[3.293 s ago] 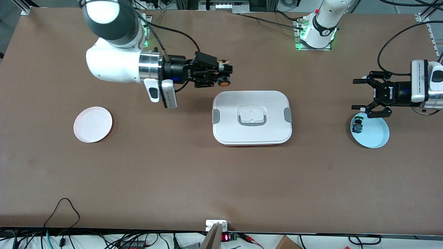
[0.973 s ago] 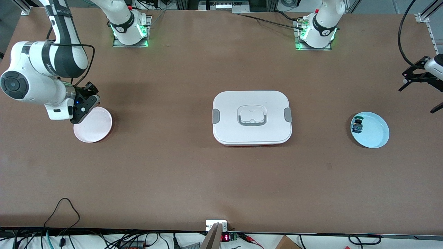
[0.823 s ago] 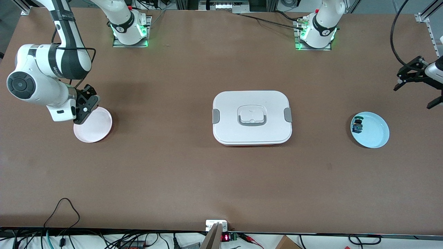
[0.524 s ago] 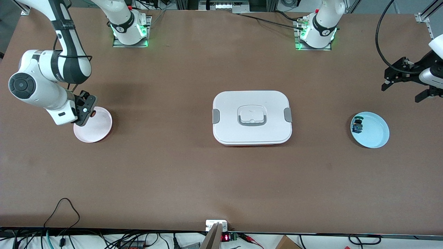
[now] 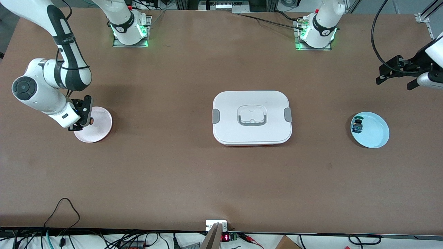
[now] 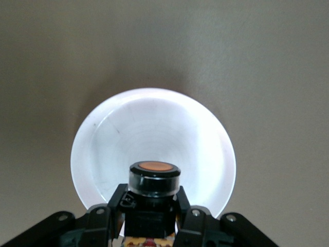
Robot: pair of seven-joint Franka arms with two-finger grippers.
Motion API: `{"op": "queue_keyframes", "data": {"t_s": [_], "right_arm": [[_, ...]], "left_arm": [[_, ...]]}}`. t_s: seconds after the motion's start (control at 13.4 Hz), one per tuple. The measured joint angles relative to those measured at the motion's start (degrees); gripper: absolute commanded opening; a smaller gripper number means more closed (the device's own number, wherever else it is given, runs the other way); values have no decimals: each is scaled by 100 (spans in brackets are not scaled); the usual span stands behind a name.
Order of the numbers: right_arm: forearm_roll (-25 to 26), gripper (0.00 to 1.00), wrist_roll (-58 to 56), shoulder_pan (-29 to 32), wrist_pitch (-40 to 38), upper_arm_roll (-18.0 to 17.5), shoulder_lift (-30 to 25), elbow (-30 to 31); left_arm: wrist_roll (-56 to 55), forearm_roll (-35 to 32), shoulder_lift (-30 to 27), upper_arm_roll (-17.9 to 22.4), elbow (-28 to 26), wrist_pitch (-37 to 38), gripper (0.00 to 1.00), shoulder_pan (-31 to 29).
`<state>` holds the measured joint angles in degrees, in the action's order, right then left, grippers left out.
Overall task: Transfer orange switch to right arm and place
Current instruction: 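Lower the switch onto the white plate and open the right gripper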
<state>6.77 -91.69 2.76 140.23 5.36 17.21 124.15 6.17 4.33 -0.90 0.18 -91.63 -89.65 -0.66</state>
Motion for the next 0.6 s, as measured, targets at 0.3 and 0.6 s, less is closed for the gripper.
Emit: {"op": "queue_keyframes", "data": {"t_s": [0.3, 0.6], "right_arm": [[-5, 1, -88, 120, 399, -2, 264, 197], [-12, 1, -88, 162, 700, -22, 551, 257]], "left_arm": [[-297, 0, 22, -1, -25, 7, 100, 2], [-301, 0, 26, -23, -23, 7, 100, 30]]}}
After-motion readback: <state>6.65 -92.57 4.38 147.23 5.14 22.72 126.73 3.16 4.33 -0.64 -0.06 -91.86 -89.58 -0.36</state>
